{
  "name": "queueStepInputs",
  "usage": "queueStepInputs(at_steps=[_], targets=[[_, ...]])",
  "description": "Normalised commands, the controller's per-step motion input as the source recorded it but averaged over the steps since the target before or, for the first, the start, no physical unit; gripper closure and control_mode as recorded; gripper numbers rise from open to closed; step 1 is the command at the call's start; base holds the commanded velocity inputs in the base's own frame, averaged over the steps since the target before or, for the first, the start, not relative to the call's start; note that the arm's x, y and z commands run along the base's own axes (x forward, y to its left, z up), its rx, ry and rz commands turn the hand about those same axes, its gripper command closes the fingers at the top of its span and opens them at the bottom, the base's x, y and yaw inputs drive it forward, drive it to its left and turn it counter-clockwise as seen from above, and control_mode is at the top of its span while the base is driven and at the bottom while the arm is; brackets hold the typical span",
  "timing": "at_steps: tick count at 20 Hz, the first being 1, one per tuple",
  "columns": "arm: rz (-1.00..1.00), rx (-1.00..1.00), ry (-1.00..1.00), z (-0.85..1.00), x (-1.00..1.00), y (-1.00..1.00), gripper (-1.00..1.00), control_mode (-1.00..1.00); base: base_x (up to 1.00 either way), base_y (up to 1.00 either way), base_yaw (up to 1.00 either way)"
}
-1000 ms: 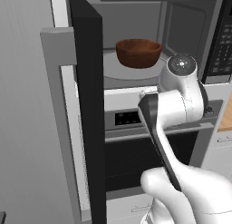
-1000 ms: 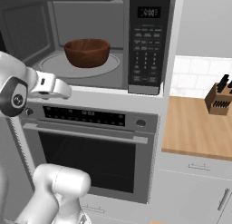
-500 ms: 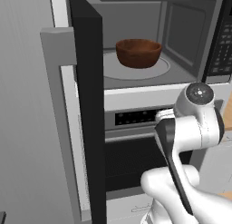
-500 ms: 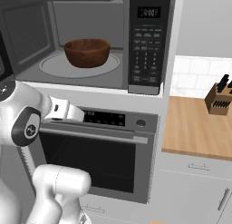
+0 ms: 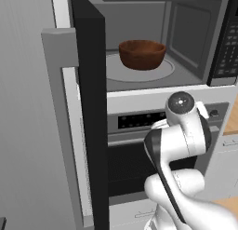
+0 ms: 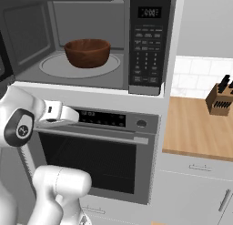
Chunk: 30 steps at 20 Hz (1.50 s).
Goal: Open the microwave, place the bowl with waffle inside the microwave, then close the microwave door and turn it on.
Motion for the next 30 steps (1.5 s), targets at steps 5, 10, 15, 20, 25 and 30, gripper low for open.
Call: queueStepInputs(at_steps=[5,10,15,20,25,30], targets=[[0.0,-0.13,-0.01,-0.46,0.0,0.16,-1.0,-1.0,0.0,0.0,0.0],[0.0,-0.16,-0.02,-0.61,0.0,0.11,-1.0,-1.0,0.0,0.0,0.0],[0.0,-0.23,-0.02,-0.64,0.0,0.03,-1.0,-1.0,0.0,0.0,0.0],[0.0,-0.24,-0.06,-0.53,0.0,0.05,-1.0,-1.0,0.0,0.0,0.0],[-0.01,-0.22,-0.17,-0.11,-0.06,0.38,-1.0,-1.0,0.0,0.0,0.0],[-0.06,-0.36,0.07,0.0,-0.05,0.67,-1.0,-1.0,0.0,0.0,0.0]])
